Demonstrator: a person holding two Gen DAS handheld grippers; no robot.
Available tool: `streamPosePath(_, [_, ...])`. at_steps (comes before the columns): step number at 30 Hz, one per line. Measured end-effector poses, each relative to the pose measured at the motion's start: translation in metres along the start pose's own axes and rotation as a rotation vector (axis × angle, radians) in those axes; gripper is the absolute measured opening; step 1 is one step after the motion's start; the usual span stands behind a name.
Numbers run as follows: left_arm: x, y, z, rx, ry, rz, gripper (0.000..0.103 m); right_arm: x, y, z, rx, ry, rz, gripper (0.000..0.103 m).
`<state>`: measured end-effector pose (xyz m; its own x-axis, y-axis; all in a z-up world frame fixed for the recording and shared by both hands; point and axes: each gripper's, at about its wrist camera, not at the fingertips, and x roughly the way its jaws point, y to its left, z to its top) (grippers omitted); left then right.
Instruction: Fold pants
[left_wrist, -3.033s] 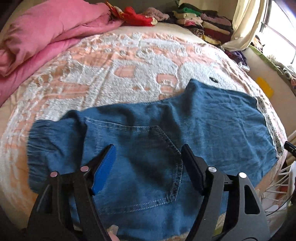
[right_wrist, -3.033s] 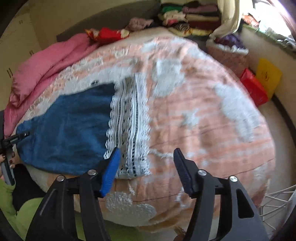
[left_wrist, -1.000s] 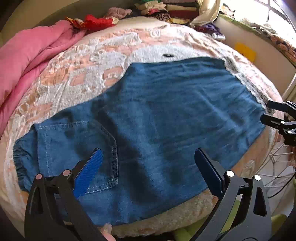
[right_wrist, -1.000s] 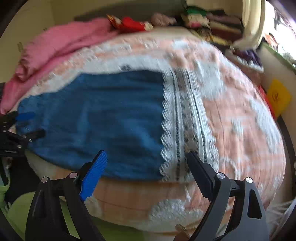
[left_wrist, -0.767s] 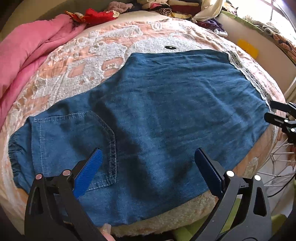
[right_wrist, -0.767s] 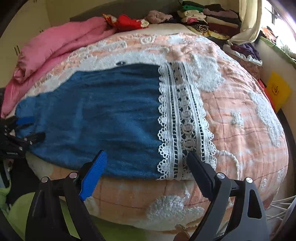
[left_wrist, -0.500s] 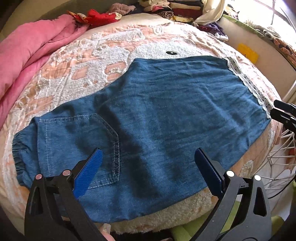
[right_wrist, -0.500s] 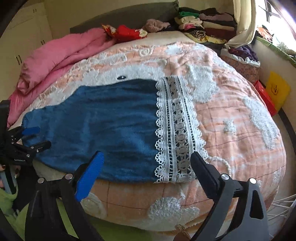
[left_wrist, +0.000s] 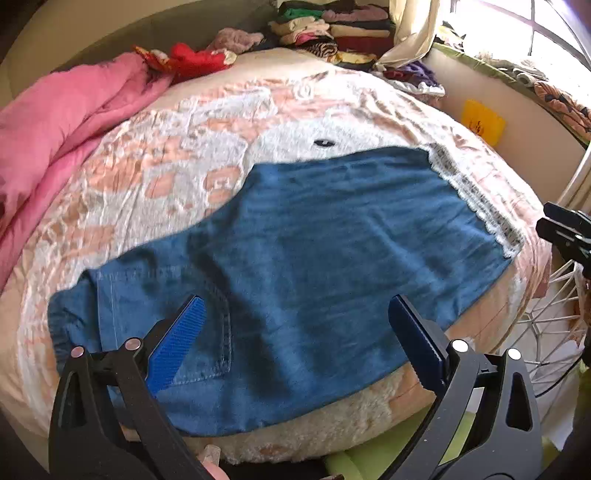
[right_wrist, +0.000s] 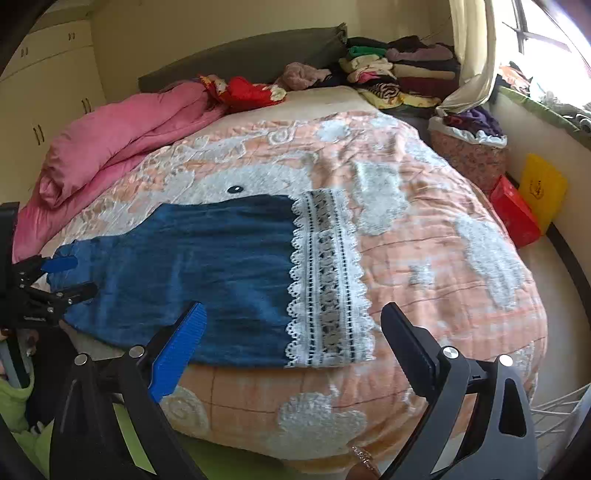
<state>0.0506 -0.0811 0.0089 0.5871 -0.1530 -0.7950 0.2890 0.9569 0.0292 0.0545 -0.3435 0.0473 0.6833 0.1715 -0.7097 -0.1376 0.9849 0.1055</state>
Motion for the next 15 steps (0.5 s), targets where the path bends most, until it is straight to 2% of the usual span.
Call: streamPosePath(15, [0.001,-0.03,0.069,0.067,-0.09,-0.051,0.093,-0.013,-0.027,-0.006,0.062,-0.041,-0.006,0.095])
